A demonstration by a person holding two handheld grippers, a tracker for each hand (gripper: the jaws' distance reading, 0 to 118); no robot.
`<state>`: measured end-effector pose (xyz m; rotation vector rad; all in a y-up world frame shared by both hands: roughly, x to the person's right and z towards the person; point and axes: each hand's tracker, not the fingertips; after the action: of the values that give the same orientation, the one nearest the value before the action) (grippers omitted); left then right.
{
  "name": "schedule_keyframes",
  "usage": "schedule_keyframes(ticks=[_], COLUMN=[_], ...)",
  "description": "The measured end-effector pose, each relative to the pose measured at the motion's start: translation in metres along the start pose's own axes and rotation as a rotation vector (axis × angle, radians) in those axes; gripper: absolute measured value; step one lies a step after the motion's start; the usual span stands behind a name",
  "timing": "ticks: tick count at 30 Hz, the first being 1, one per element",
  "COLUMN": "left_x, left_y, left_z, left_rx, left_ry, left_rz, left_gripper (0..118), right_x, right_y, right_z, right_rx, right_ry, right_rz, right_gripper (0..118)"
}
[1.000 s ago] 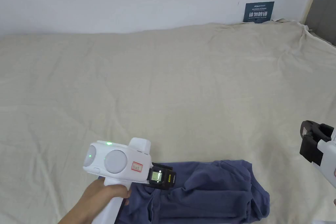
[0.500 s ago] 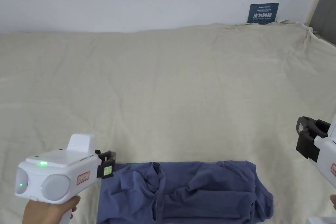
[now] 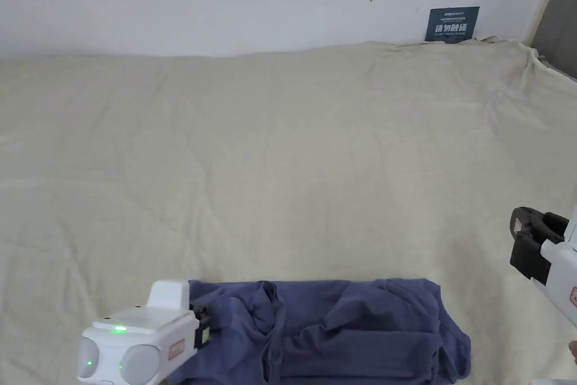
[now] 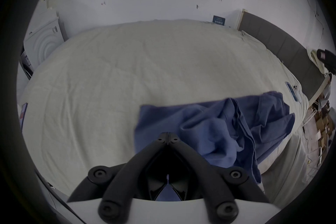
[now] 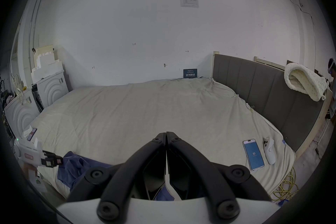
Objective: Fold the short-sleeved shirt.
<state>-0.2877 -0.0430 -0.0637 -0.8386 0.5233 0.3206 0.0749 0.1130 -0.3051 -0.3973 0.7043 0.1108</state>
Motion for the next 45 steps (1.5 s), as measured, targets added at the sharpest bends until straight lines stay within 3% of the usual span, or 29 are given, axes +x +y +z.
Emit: schedule_keyframes(ticks=[12, 22, 29, 35, 40, 45], left_x=[0.091, 0.101, 0.072, 0.028, -0.033, -0.079], left_y=[-0.004, -0.004, 0.021, 0.050, 0.066, 0.065], left_z=[-0.036, -0.042, -0.012, 0.034, 0.045, 0.040], left_rx=[-0.043, -0.041, 0.029, 0.097, 0.060, -0.013], left_ry=[-0.095, -0.131, -0.229, -0.255, -0.305, -0.303], left_rz=[-0.160, -0.167, -0.019, 0.024, 0.165, 0.206], left_gripper=[0, 0, 0, 0, 0, 0], right_x=[0.017, 0.026, 0.022, 0.016, 0.012, 0.007], right_y=[-0.006, -0.009, -0.005, 0.001, 0.004, 0.005], right_z=[0.008, 0.010, 0.010, 0.008, 0.005, 0.002], right_rx=[-0.017, -0.018, -0.013, -0.001, 0.000, 0.000], right_ry=[-0.034, -0.059, -0.049, -0.038, -0.029, -0.020], right_rz=[-0.012, -0.033, -0.026, -0.018, -0.009, -0.001], right_gripper=[0, 0, 0, 0, 0, 0])
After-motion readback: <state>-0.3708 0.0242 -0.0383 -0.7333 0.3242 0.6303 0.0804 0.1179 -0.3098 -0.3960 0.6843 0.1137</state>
